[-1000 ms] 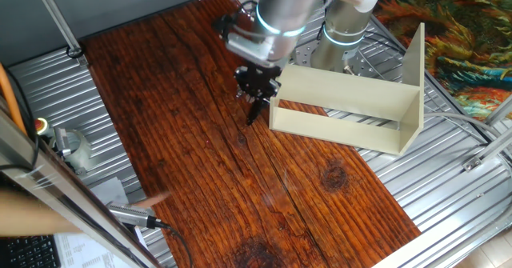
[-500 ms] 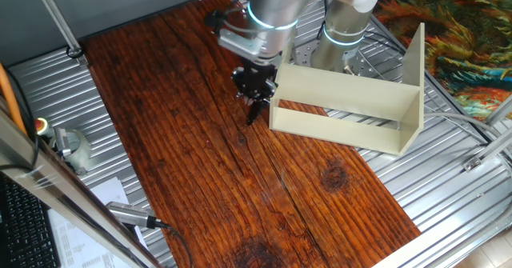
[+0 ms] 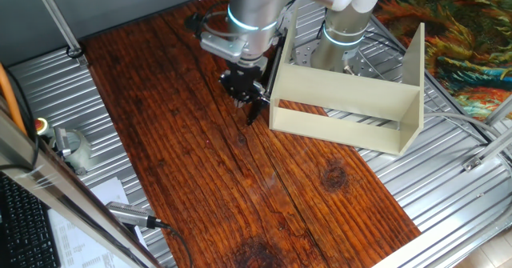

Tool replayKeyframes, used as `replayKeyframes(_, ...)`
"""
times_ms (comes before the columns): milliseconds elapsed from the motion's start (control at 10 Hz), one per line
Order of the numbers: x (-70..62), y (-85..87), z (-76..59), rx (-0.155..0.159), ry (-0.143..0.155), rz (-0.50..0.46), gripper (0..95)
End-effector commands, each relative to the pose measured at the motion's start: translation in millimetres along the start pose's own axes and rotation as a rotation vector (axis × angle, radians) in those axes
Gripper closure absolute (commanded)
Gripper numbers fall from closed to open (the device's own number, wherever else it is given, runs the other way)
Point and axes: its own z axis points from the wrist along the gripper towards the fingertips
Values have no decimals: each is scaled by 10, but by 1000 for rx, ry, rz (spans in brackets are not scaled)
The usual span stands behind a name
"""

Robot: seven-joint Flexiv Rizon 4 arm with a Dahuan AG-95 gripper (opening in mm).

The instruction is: Turn off the water tap

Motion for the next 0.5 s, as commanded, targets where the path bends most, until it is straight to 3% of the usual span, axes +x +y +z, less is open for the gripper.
replayKeyframes(100,49,-7,-22,-13,-5,-26,950)
replayKeyframes(500,167,-57,-72,-13,2,-50,950)
